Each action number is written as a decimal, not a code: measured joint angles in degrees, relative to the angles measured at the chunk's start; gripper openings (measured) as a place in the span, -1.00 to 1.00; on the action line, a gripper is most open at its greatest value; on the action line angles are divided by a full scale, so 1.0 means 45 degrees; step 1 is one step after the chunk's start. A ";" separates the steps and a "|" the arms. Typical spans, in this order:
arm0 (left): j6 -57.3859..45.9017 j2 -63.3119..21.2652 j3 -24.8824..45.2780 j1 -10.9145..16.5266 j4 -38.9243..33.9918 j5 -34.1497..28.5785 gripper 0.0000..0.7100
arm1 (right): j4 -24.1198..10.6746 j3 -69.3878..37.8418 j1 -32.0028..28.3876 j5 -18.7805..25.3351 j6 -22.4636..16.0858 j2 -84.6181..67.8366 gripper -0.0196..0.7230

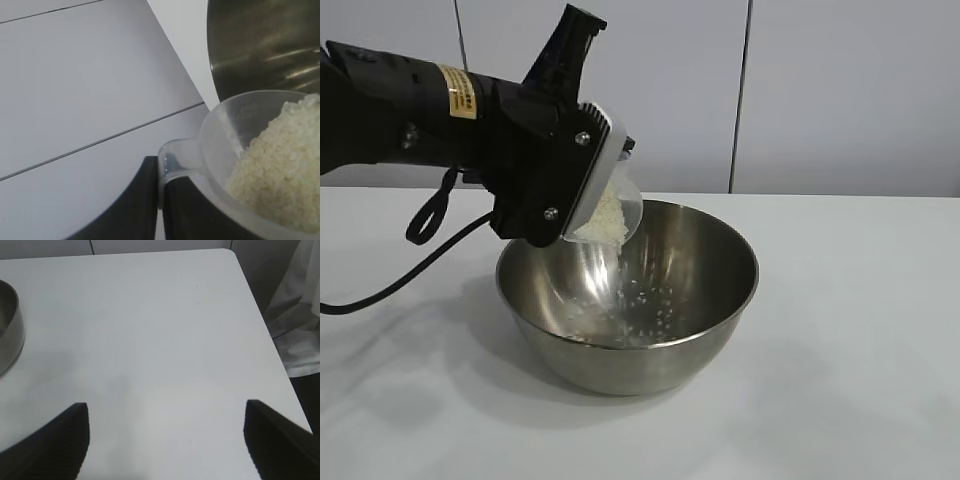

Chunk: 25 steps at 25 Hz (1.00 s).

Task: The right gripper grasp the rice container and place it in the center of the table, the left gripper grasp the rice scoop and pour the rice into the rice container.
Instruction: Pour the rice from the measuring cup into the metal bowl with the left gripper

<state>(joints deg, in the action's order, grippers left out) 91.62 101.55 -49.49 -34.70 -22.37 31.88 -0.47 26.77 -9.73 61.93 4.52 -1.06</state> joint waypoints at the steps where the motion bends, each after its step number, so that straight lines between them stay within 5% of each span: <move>1: 0.0017 0.0000 0.0000 0.0000 0.0000 0.0007 -0.97 | 0.0000 0.0000 0.0000 0.0000 0.0000 0.0000 0.61; 16: 0.7044 0.0000 -0.0081 0.0000 -0.1678 -0.1194 -0.97 | 0.0000 0.0000 0.0000 0.0014 0.0000 0.0000 0.61; 25: 0.7721 0.0000 -0.0081 -0.0012 -0.2184 -0.1483 -0.98 | 0.0000 0.0000 0.0000 0.0014 0.0000 0.0000 0.61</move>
<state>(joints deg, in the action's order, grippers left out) 126.36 101.55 -49.85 -34.75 -32.19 25.21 -0.47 26.77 -9.73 61.99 4.52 -1.06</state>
